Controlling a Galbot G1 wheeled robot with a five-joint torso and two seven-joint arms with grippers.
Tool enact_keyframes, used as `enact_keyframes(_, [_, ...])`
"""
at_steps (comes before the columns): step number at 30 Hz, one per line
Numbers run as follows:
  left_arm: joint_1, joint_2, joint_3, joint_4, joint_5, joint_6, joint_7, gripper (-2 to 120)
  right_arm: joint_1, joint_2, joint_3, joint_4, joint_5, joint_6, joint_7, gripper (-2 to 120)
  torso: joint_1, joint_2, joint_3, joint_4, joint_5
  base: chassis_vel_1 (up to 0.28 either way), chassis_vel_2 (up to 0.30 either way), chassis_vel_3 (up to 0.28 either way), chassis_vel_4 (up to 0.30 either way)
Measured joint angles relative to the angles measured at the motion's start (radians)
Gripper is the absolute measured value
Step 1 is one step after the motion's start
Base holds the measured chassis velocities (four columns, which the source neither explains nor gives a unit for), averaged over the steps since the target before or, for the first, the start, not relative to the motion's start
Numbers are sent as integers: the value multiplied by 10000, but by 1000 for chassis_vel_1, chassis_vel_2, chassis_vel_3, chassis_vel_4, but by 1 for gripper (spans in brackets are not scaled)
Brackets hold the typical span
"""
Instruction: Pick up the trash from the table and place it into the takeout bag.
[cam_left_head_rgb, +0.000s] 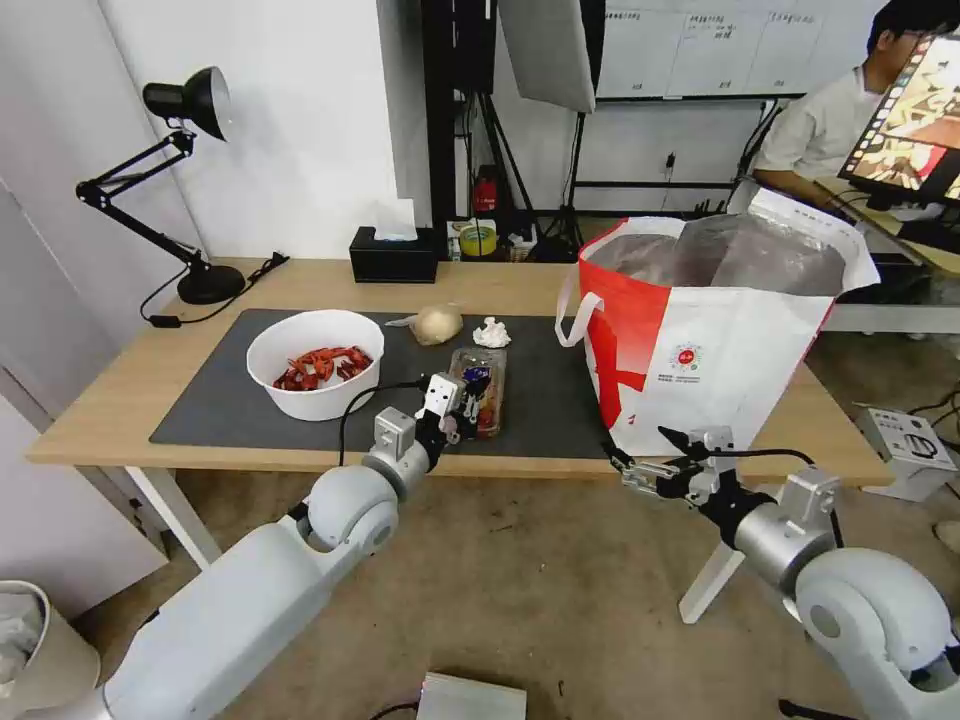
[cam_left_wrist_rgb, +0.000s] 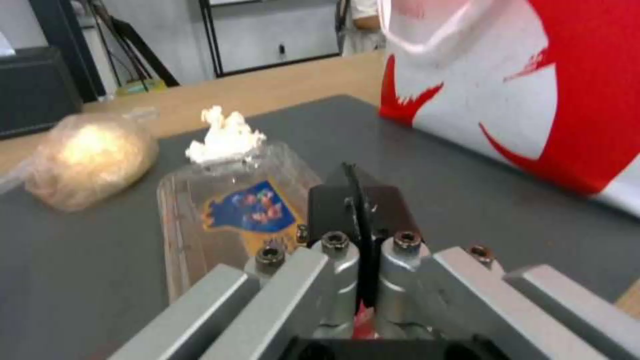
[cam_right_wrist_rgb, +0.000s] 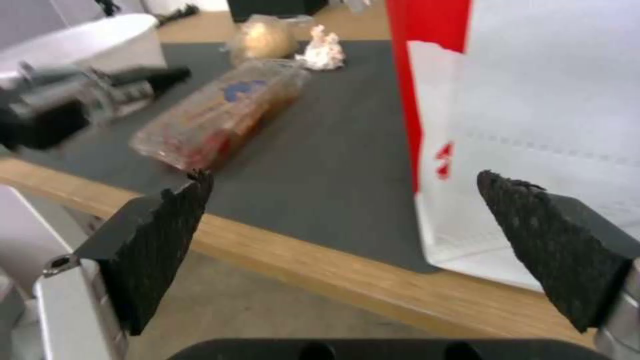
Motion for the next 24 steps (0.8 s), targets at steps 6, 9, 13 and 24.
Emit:
enact_keyframes(6, [7, 83, 81, 177, 41, 0, 107, 0, 388, 1, -317, -122, 1196, -19, 252, 100, 0, 0, 0, 0, -1, 0, 0, 0, 0])
enact_keyframes(9, [7, 179, 128, 183, 46, 0, 113, 0, 683, -9, -534, -212, 2237, -48, 560, 100, 0, -1, 0, 0, 0, 0, 0, 0, 0])
enact_keyframes(13, [8, 306, 161, 176, 25, 0, 110, 0, 1191, 16, -919, -374, 3656, -80, 1000, 100, 0, 0, 0, 0, -2, 0, 0, 0, 0])
enact_keyframes(24, [0, 506, 248, 217, -15, -3, 112, 0, 2372, 473, -1928, -1105, 6018, -1, 1915, 100, 0, -1, 0, 1, -1, 0, 0, 0, 0])
